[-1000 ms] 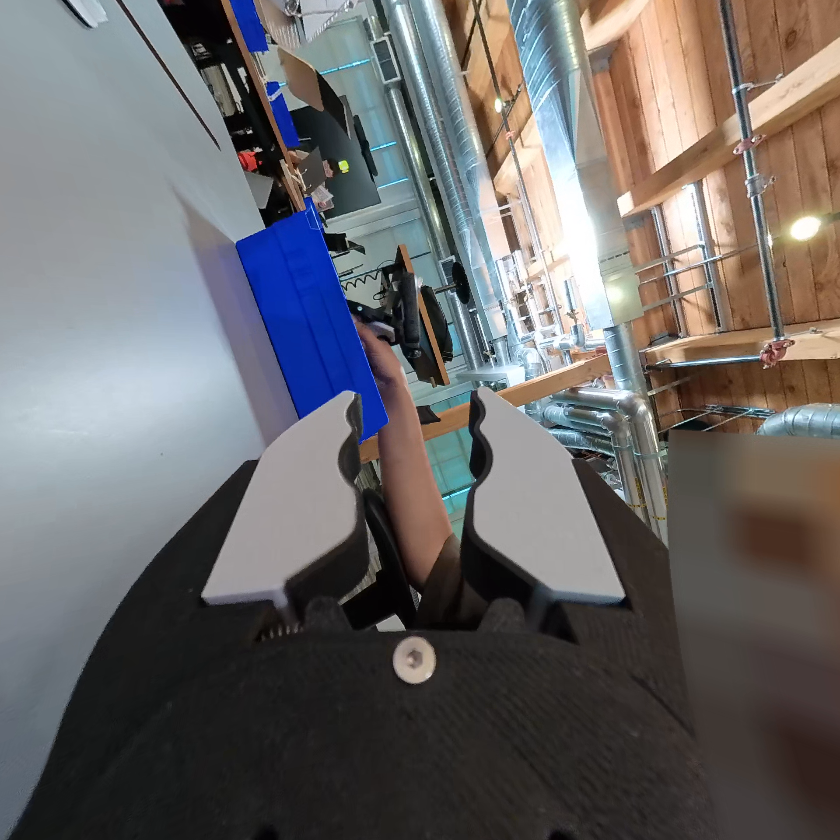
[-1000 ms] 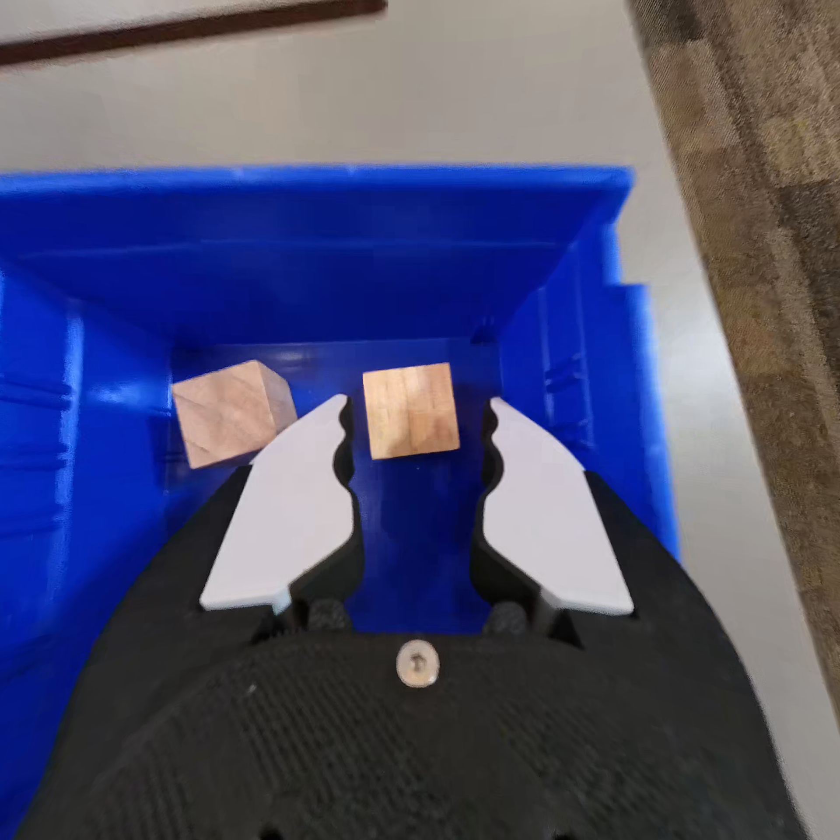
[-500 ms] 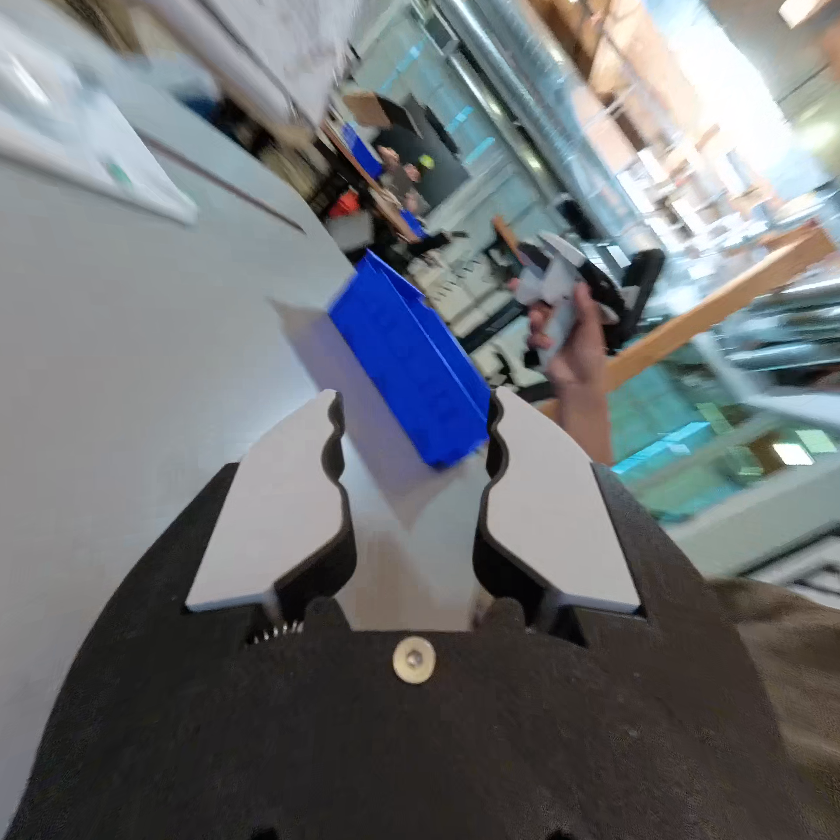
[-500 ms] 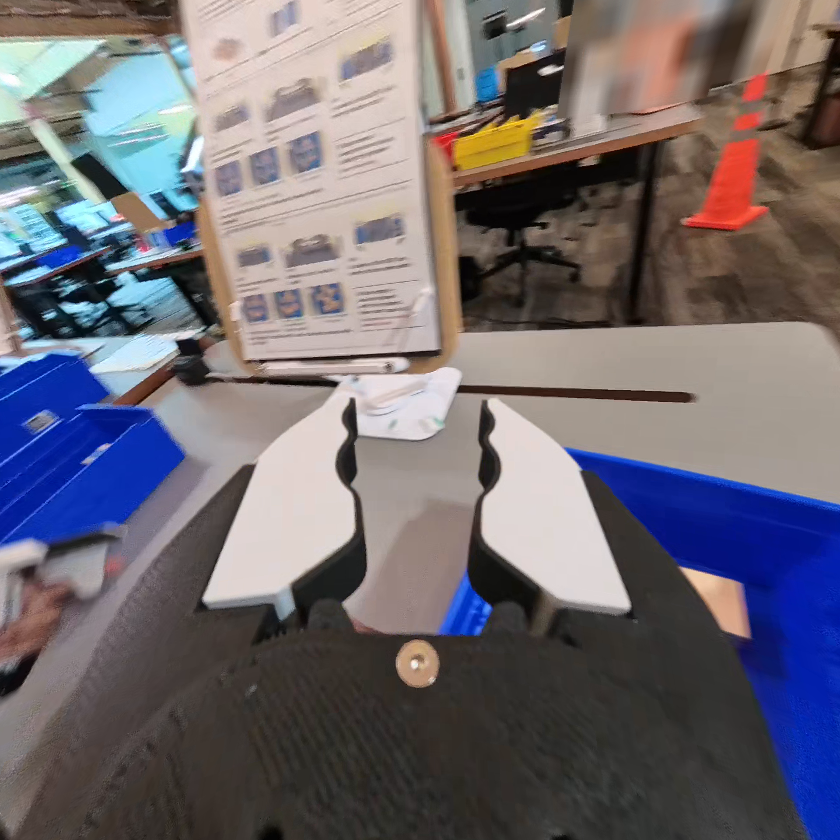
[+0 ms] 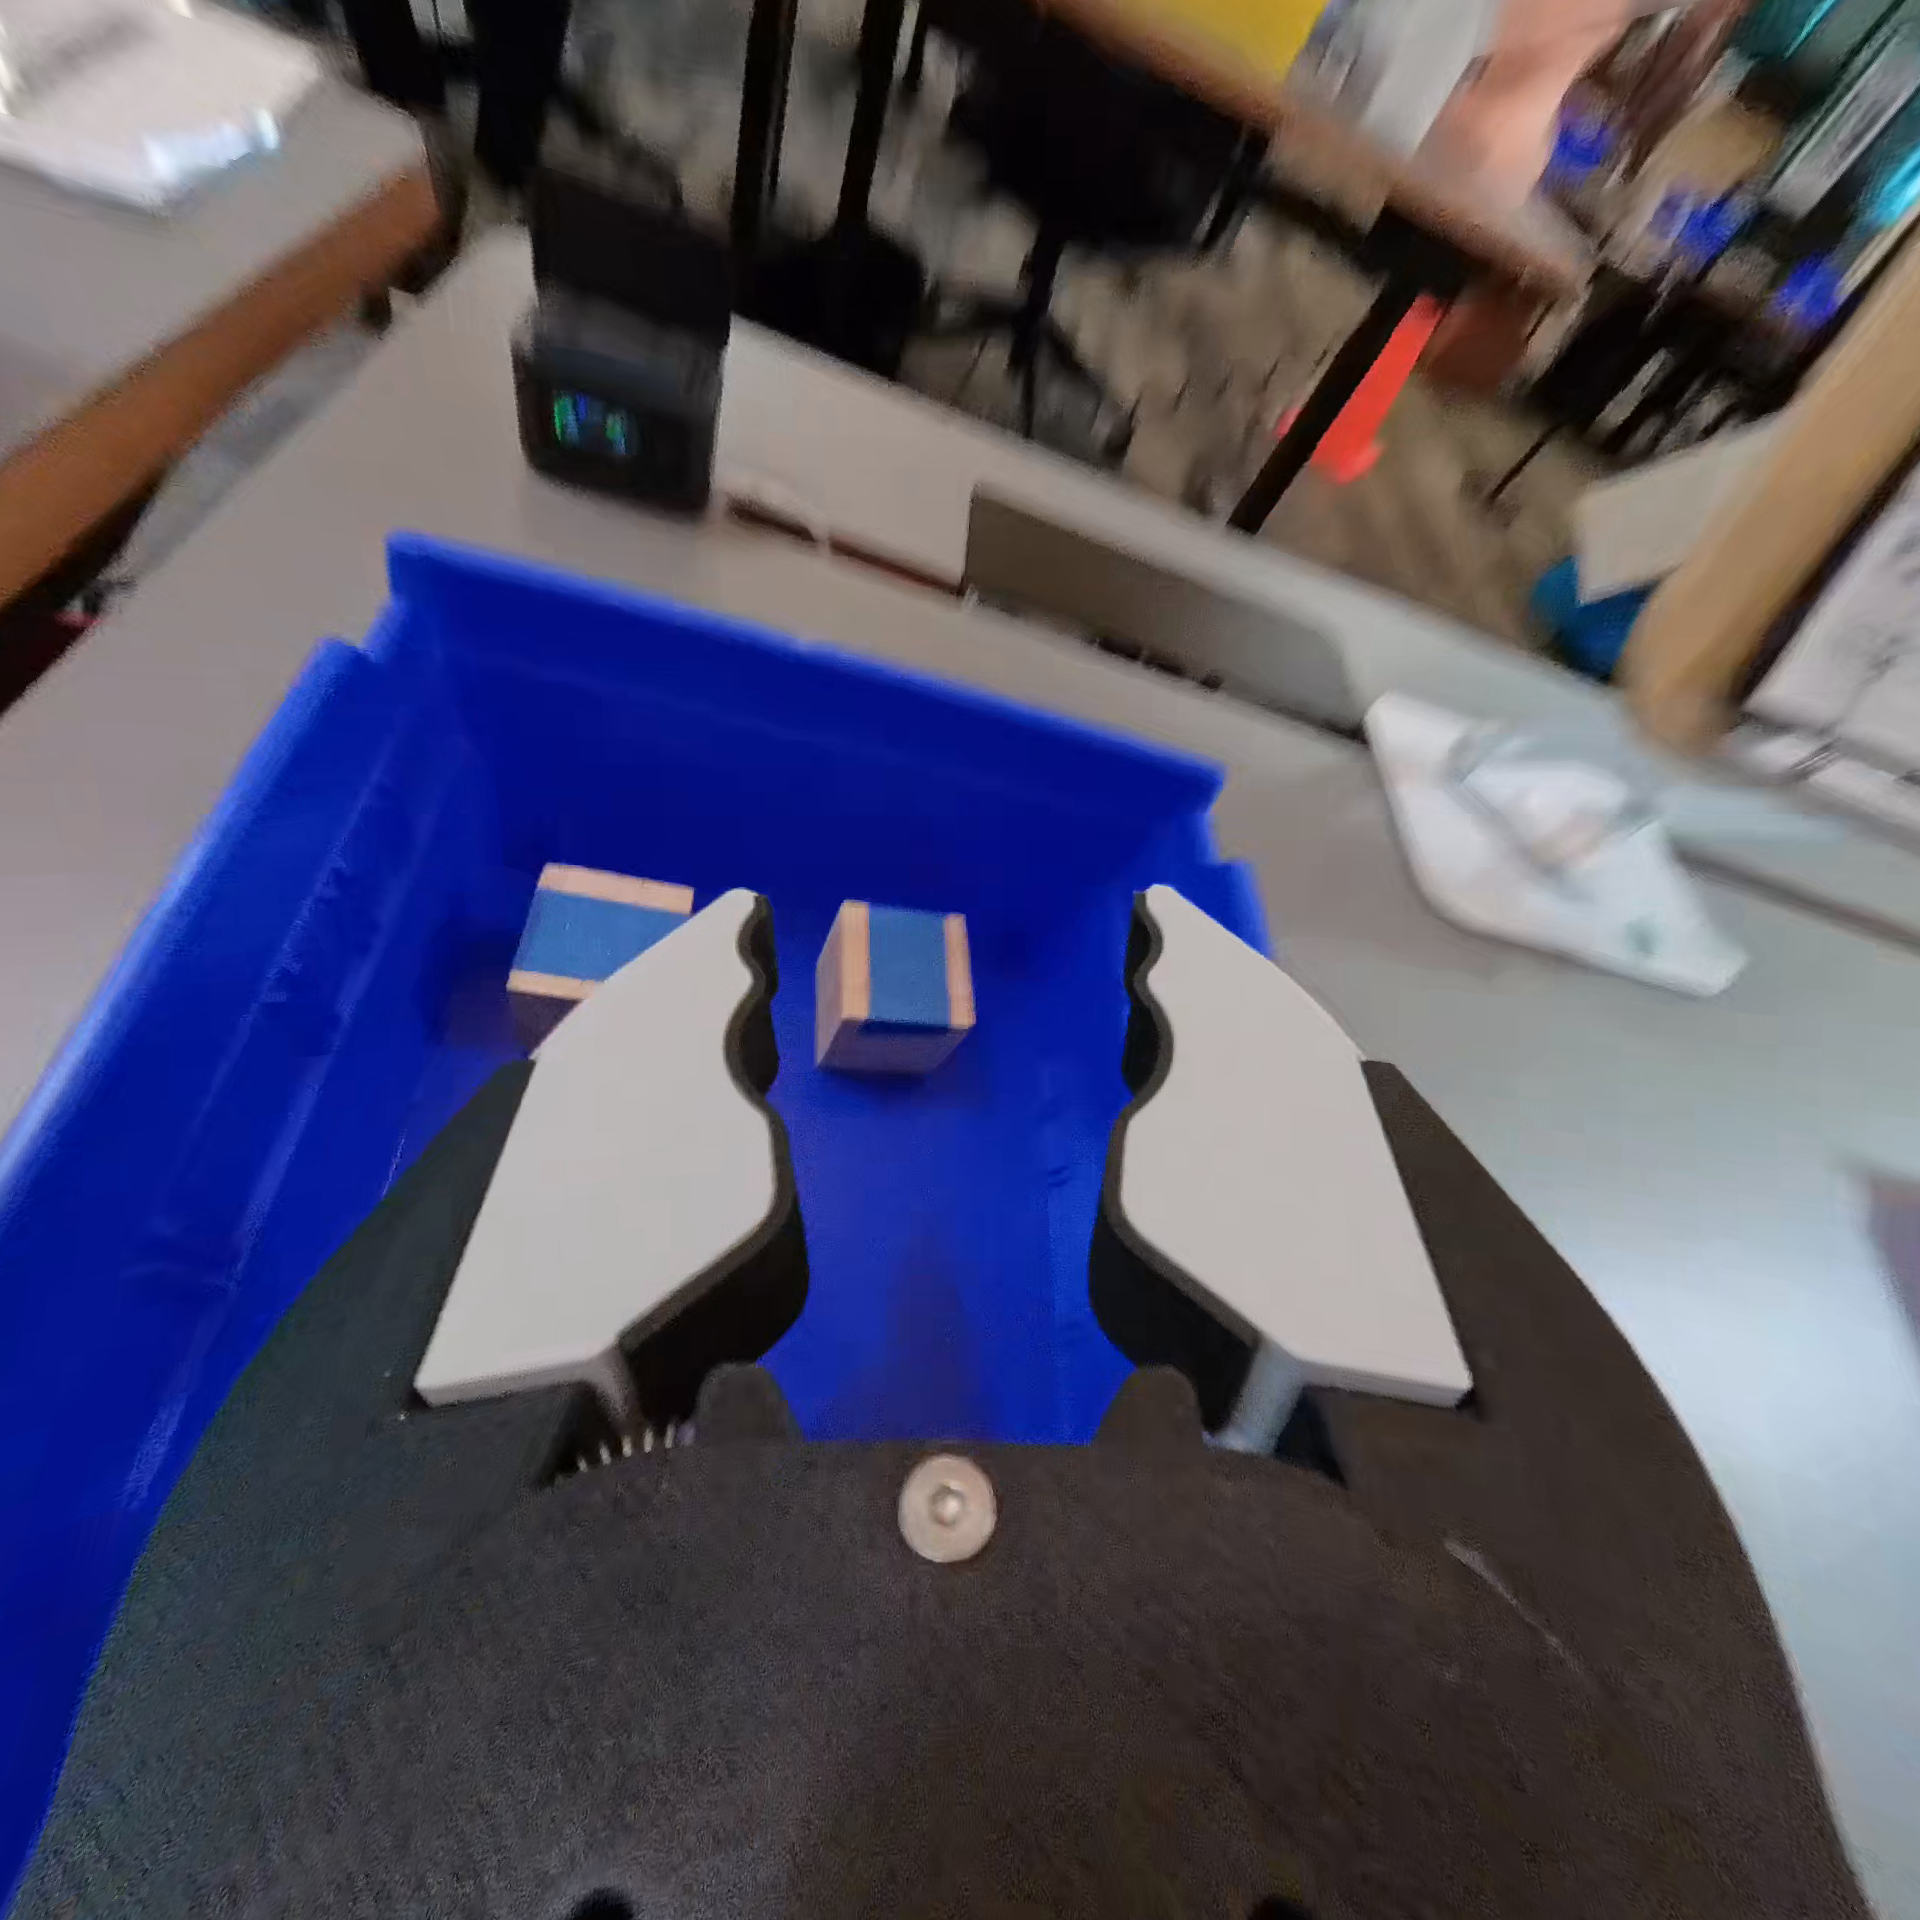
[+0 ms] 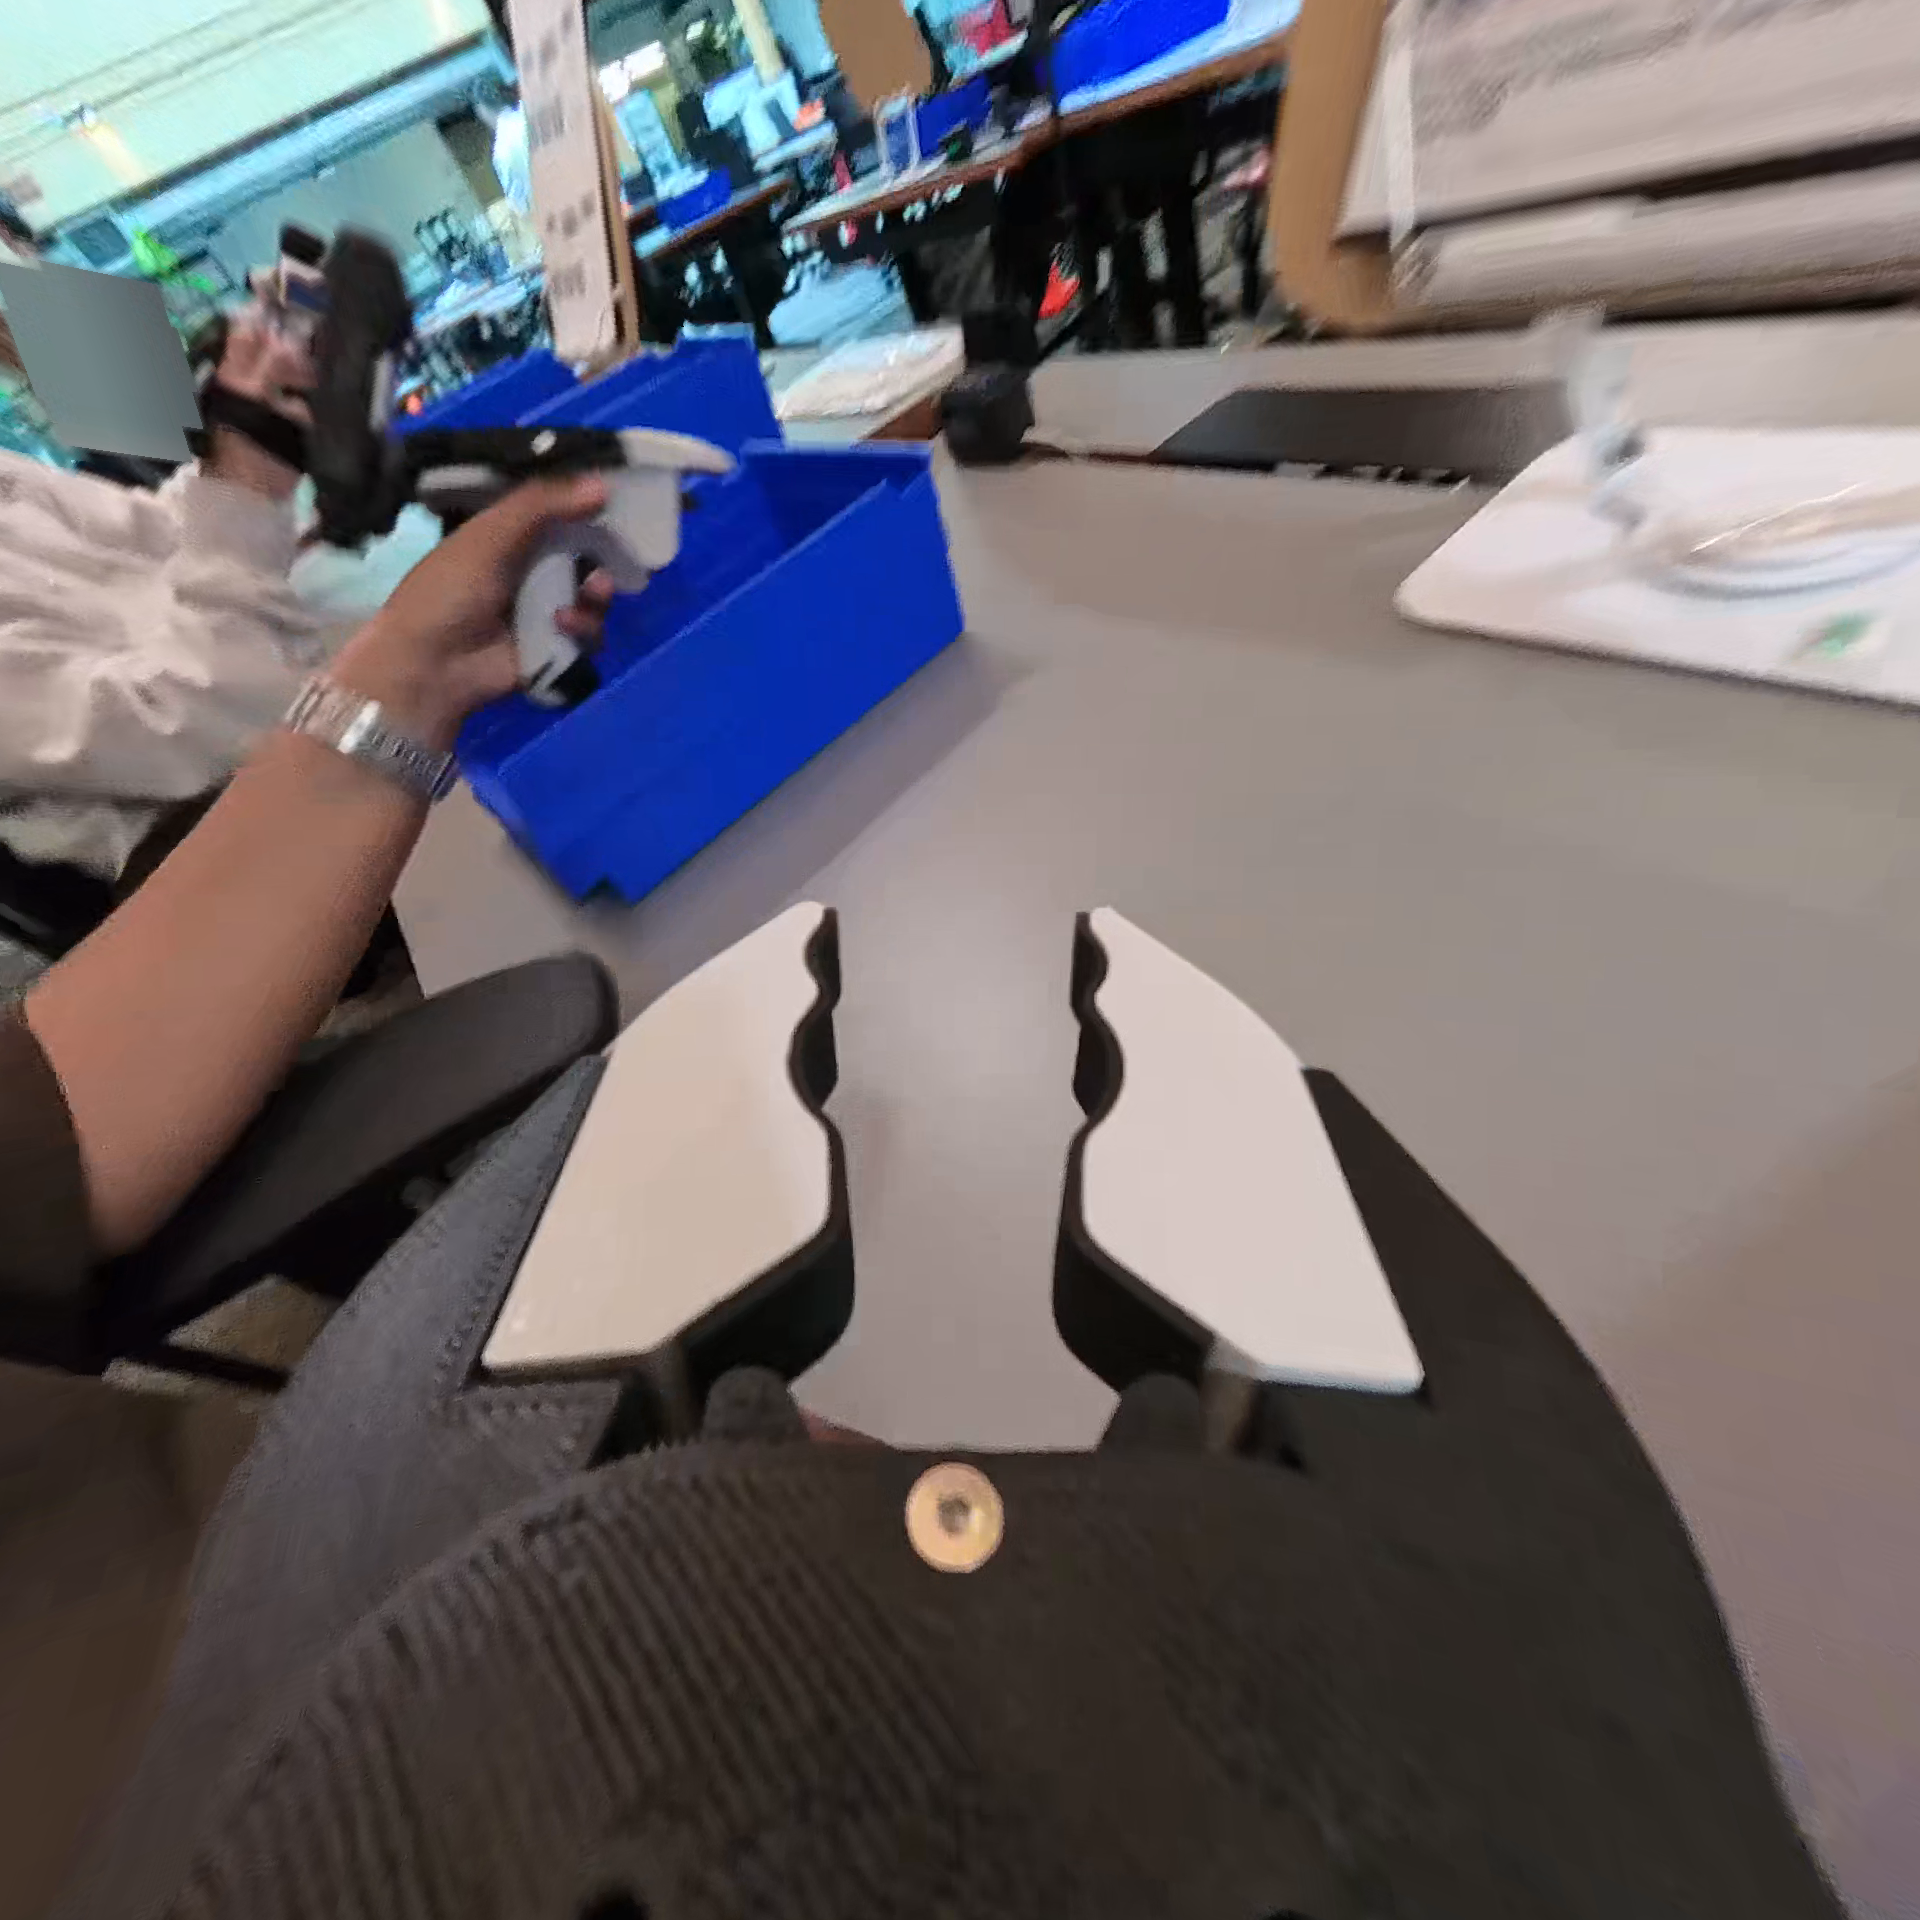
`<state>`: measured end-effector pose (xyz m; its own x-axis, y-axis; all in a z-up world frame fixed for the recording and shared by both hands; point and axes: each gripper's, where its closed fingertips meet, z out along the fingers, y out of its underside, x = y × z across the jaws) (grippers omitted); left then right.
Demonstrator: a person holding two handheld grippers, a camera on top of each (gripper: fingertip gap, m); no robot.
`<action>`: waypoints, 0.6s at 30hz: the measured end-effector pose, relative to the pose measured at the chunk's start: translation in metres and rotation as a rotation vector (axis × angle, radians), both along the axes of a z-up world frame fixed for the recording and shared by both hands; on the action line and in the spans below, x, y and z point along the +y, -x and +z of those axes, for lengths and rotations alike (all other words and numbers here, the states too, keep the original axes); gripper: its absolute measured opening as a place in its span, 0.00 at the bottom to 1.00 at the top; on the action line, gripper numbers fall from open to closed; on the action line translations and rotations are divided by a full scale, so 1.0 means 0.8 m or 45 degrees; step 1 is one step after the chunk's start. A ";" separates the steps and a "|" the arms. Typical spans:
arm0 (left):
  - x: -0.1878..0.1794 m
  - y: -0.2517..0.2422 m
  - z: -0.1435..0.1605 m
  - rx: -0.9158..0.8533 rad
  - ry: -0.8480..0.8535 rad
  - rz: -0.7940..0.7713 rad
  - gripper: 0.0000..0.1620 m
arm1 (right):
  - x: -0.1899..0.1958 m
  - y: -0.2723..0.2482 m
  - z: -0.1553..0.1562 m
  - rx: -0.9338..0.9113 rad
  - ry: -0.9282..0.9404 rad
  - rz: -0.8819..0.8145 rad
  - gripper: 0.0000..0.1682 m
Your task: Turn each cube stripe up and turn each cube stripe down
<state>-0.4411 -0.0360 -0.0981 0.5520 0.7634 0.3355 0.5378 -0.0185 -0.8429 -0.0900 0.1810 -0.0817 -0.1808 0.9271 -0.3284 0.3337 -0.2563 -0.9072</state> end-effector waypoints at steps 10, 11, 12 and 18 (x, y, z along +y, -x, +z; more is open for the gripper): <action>0.031 0.033 -0.100 -0.075 0.601 -0.023 0.40 | -0.057 -0.003 -0.094 -0.195 -0.042 0.099 0.26; 0.033 0.032 -0.108 -0.098 0.617 -0.033 0.39 | -0.054 -0.003 -0.095 -0.195 -0.051 0.094 0.26; 0.037 0.029 -0.114 -0.120 0.621 -0.053 0.40 | -0.052 -0.004 -0.094 -0.191 -0.047 0.089 0.26; 0.026 0.034 -0.122 -0.085 0.746 -0.005 0.29 | -0.045 -0.007 -0.084 -0.172 0.091 0.093 0.25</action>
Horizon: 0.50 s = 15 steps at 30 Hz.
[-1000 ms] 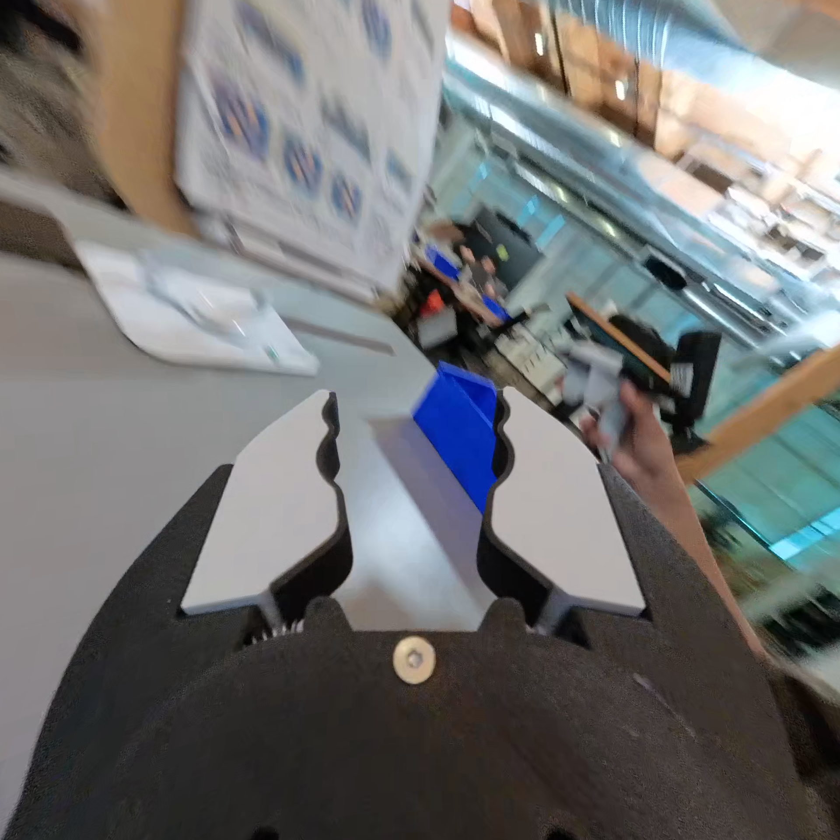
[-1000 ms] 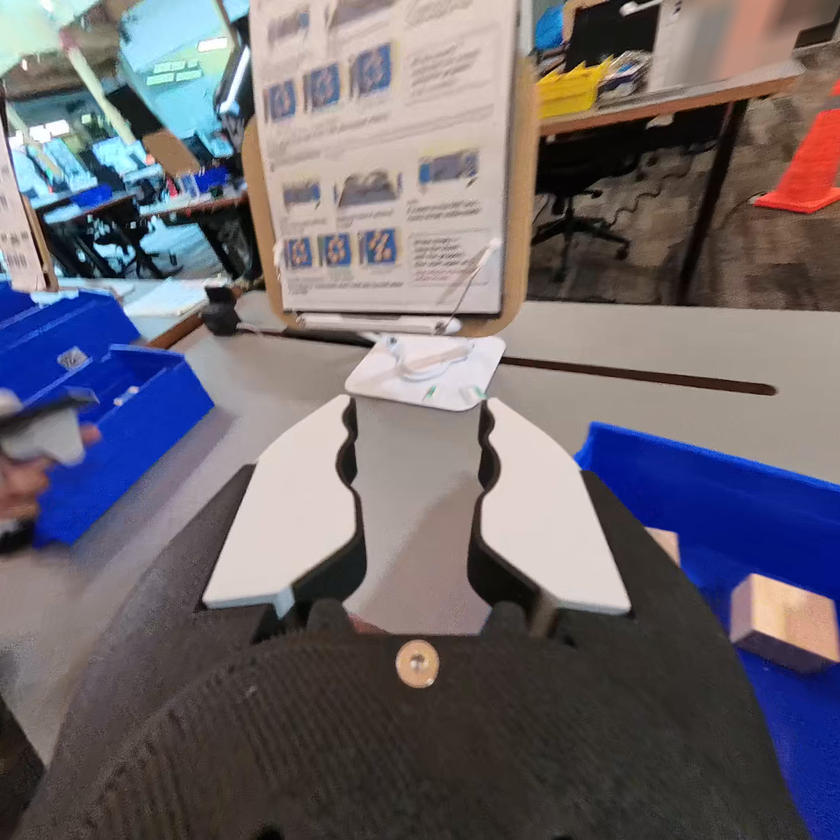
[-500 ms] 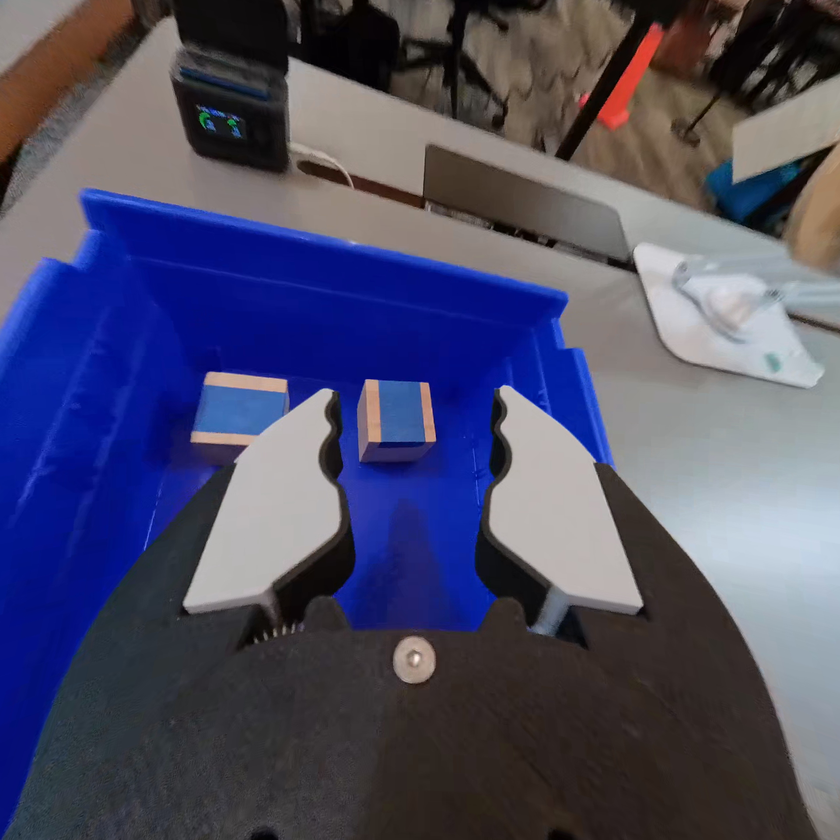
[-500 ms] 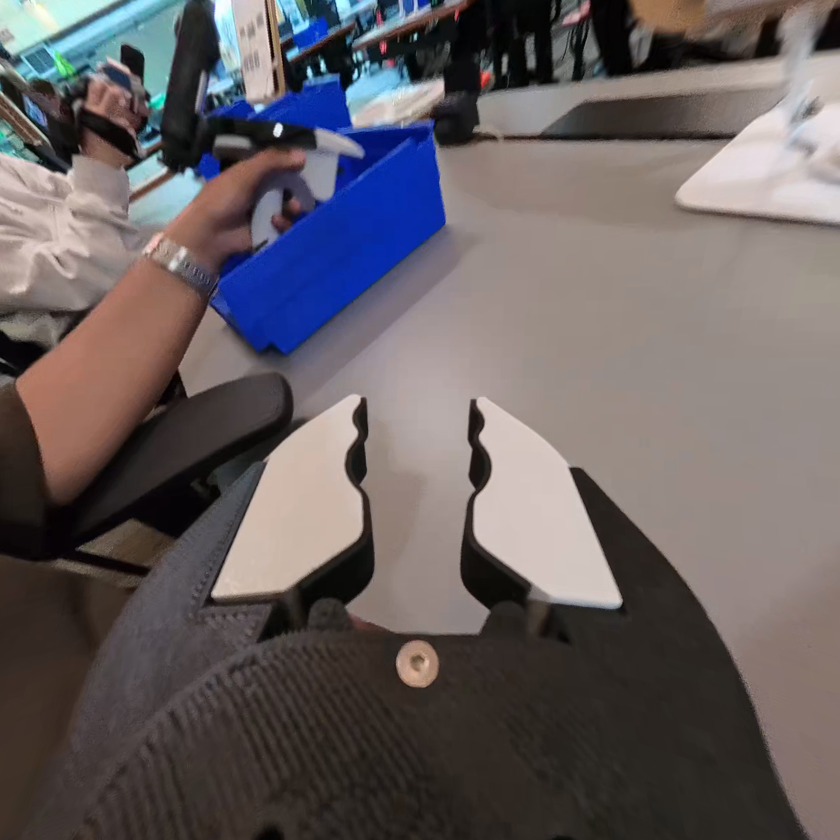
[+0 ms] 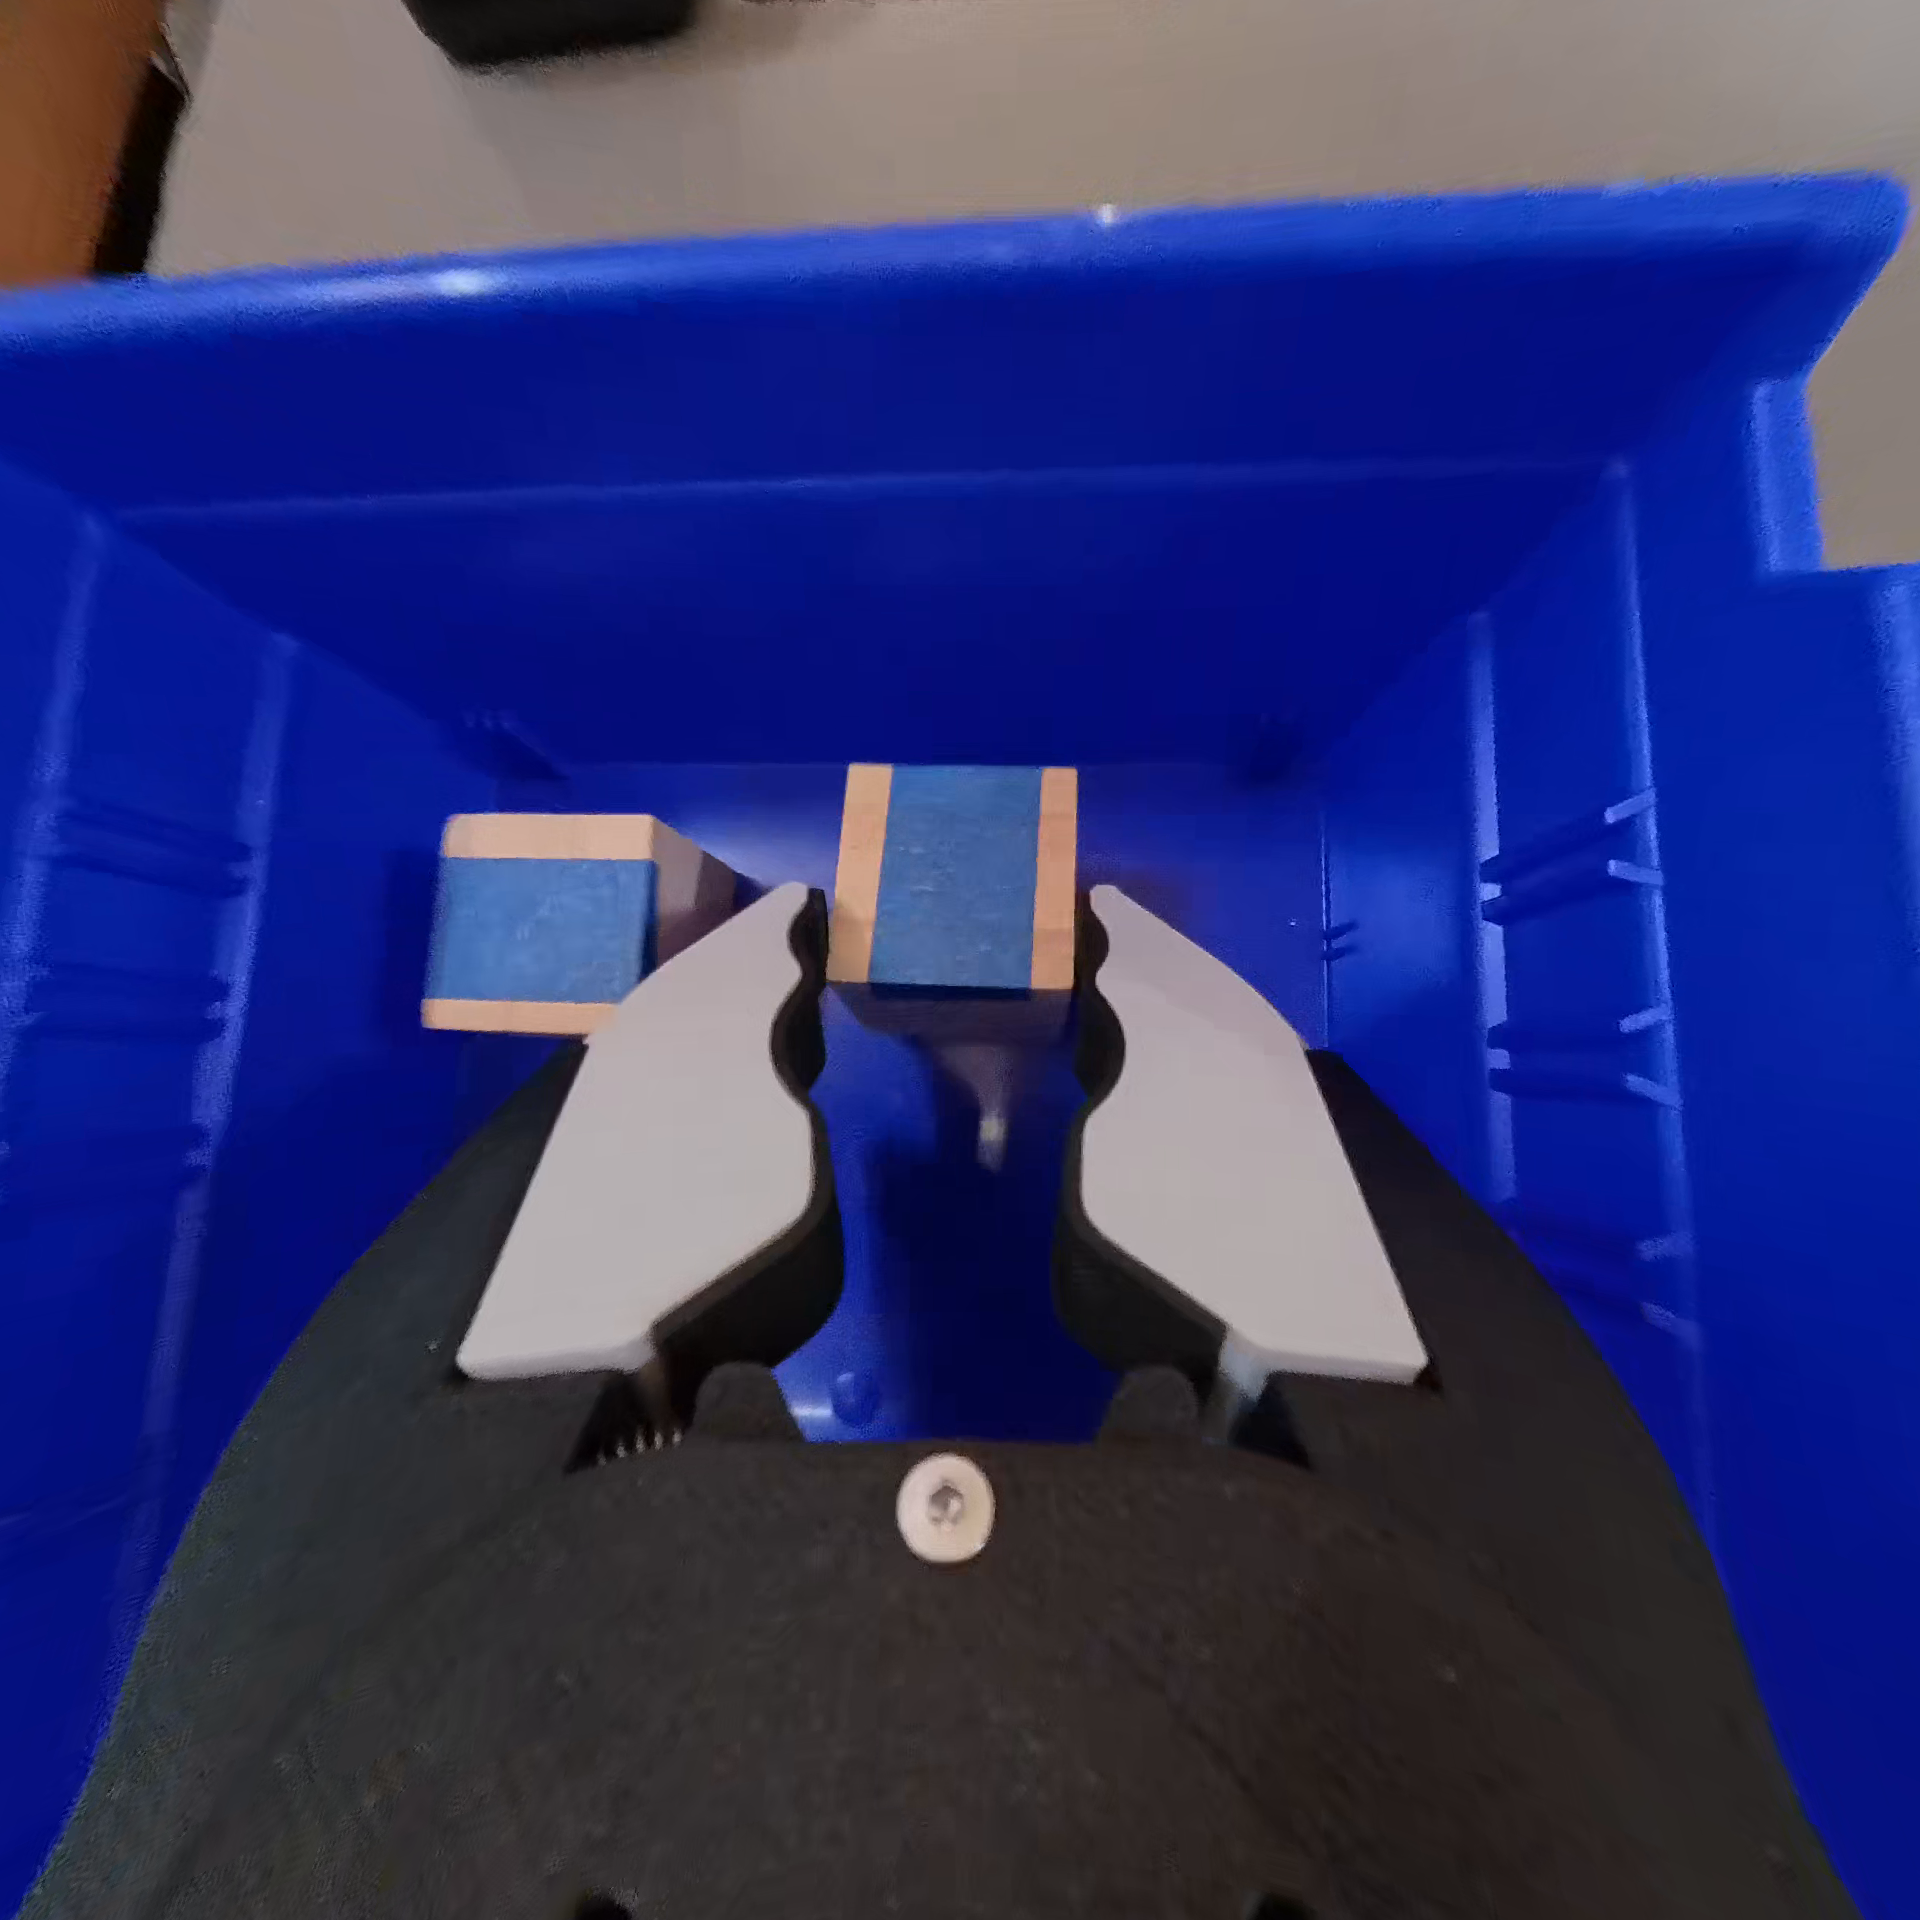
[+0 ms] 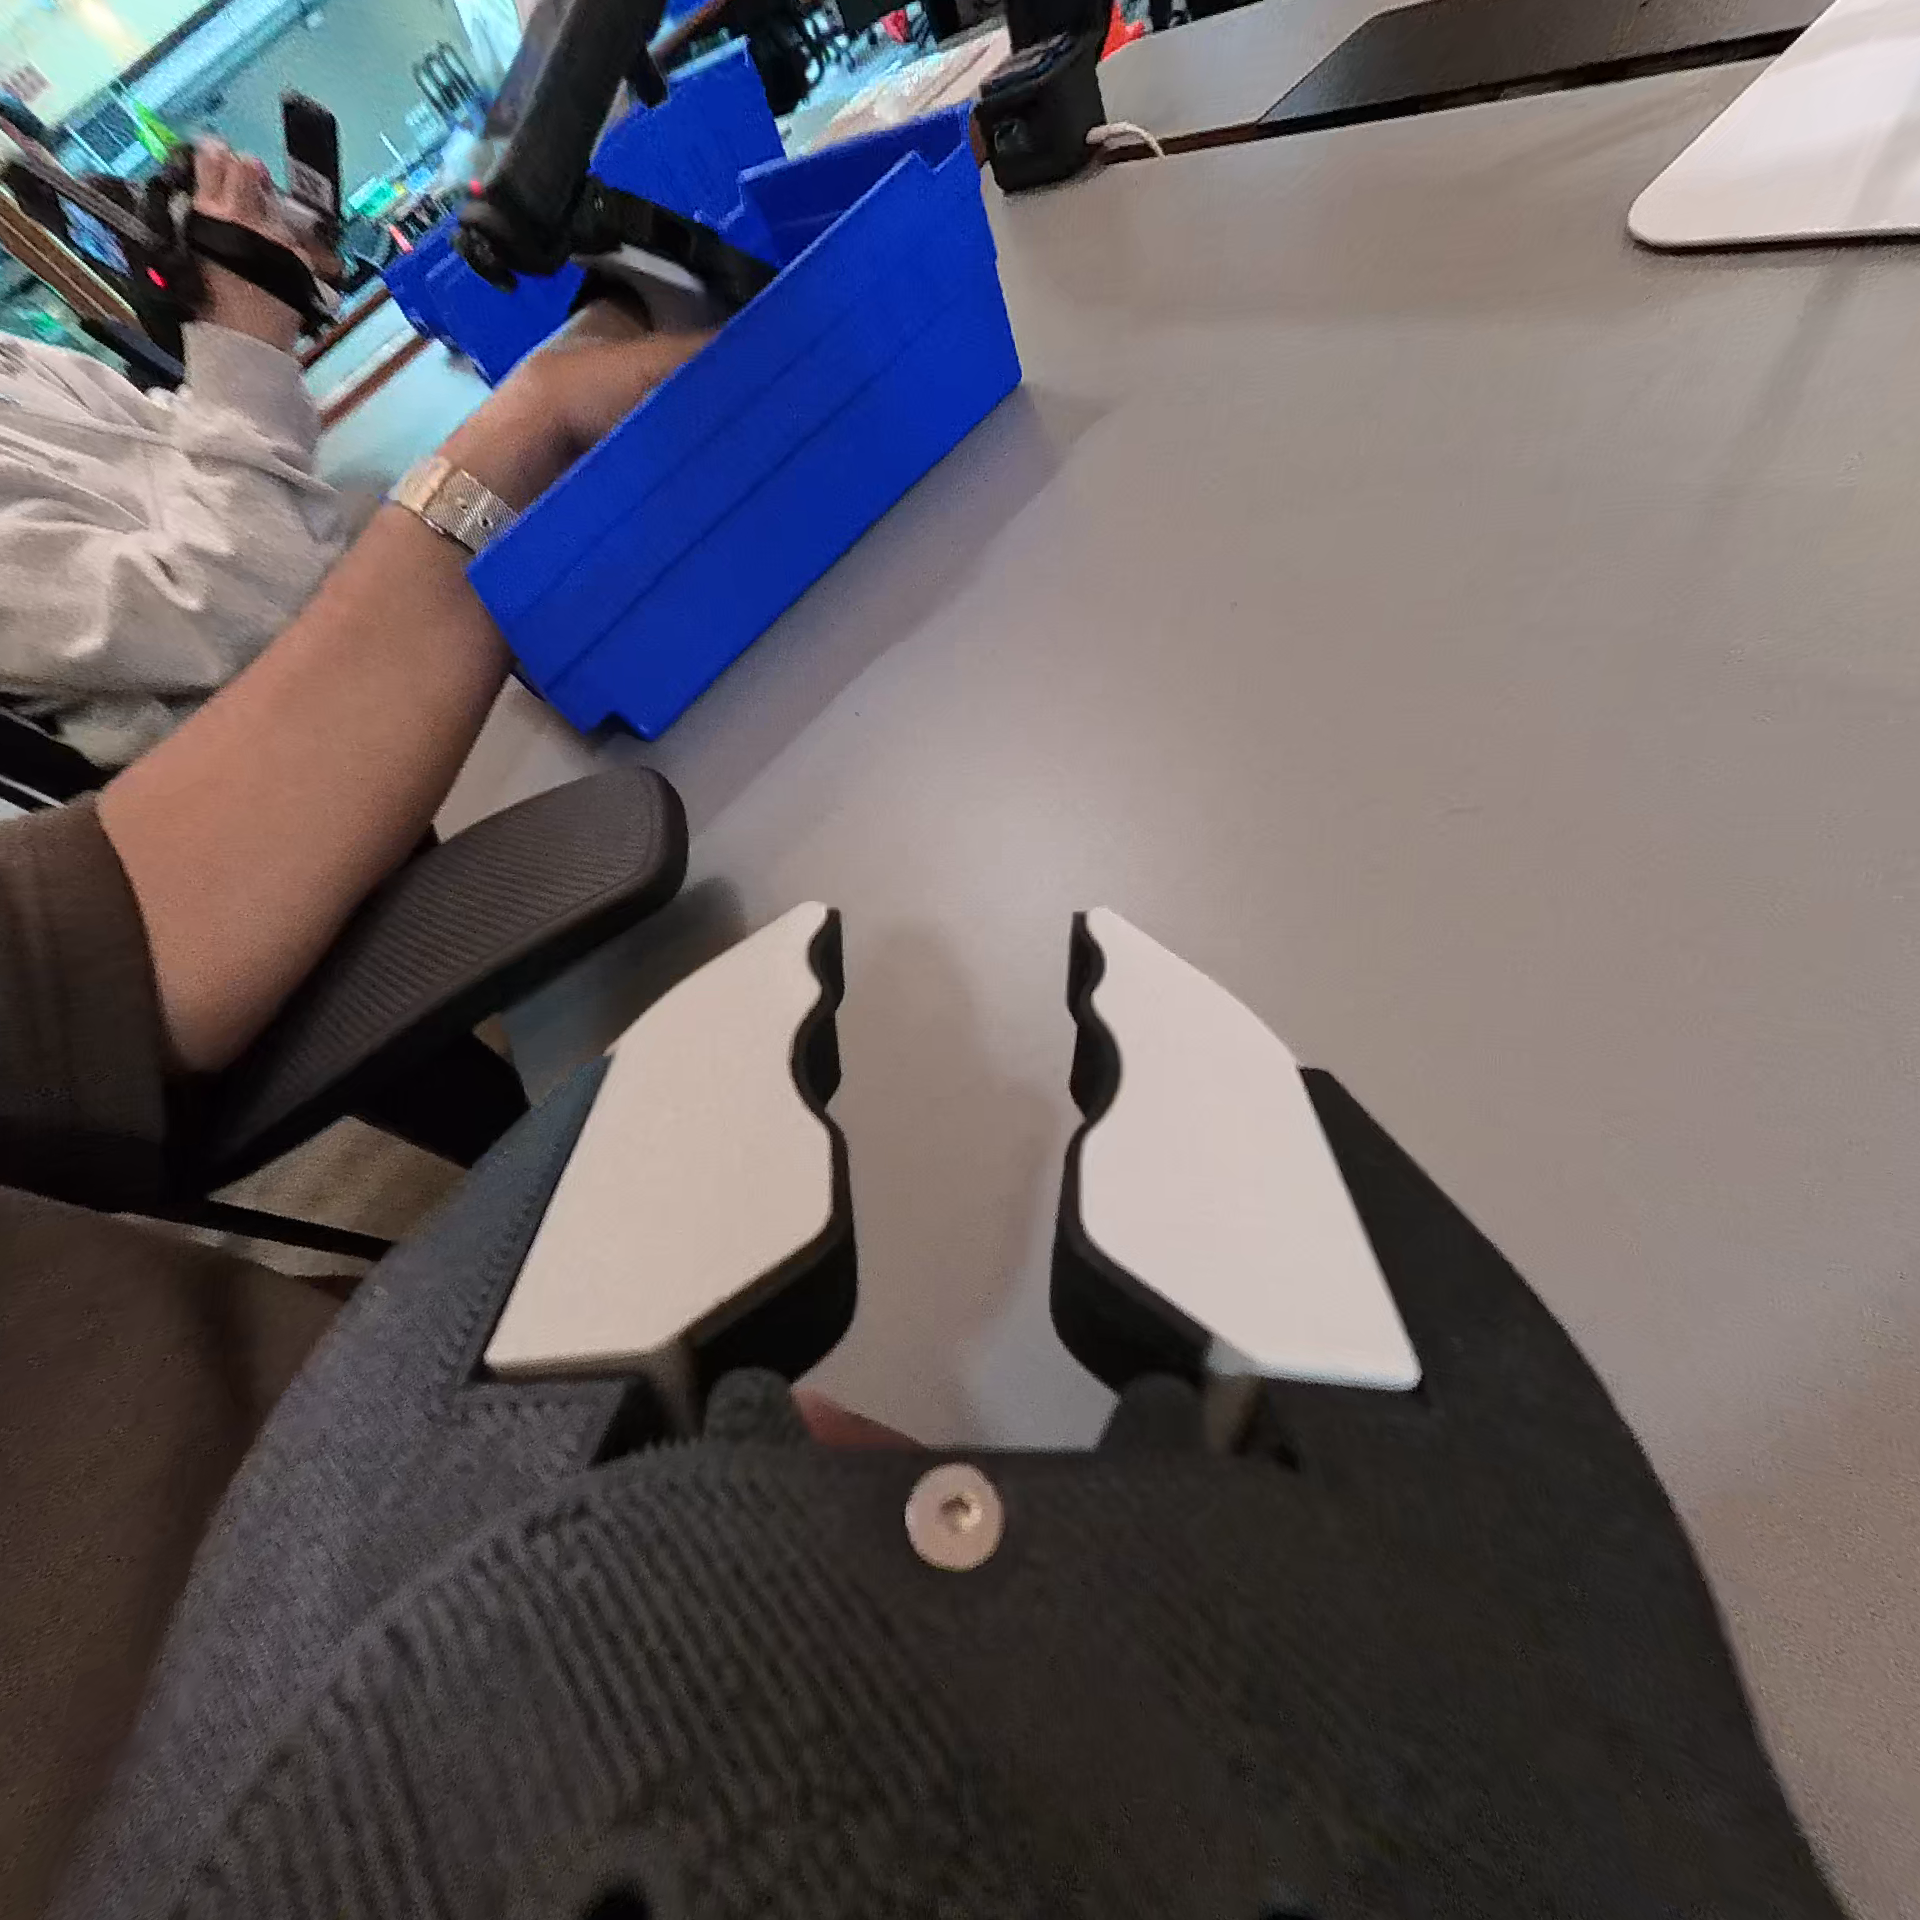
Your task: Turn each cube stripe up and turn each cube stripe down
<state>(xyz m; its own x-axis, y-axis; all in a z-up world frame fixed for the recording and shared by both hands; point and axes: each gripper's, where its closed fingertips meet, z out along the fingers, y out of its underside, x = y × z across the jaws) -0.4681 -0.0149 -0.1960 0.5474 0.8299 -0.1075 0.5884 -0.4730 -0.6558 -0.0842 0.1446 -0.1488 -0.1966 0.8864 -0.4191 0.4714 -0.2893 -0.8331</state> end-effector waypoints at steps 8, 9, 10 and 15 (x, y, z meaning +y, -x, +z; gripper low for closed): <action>0.048 -0.052 0.181 0.162 -0.771 -0.222 0.29 | 0.029 -0.001 0.038 0.130 0.026 -0.085 0.25; 0.060 -0.074 0.208 0.136 -0.901 -0.318 0.29 | 0.036 0.001 0.042 0.154 0.008 -0.116 0.26; 0.072 -0.099 0.233 0.111 -1.009 -0.417 0.28 | 0.043 0.003 0.048 0.187 -0.003 -0.159 0.30; 0.130 -0.240 0.309 -0.177 -1.483 -0.816 0.28 | 0.067 0.003 0.093 0.437 -0.053 -0.299 0.46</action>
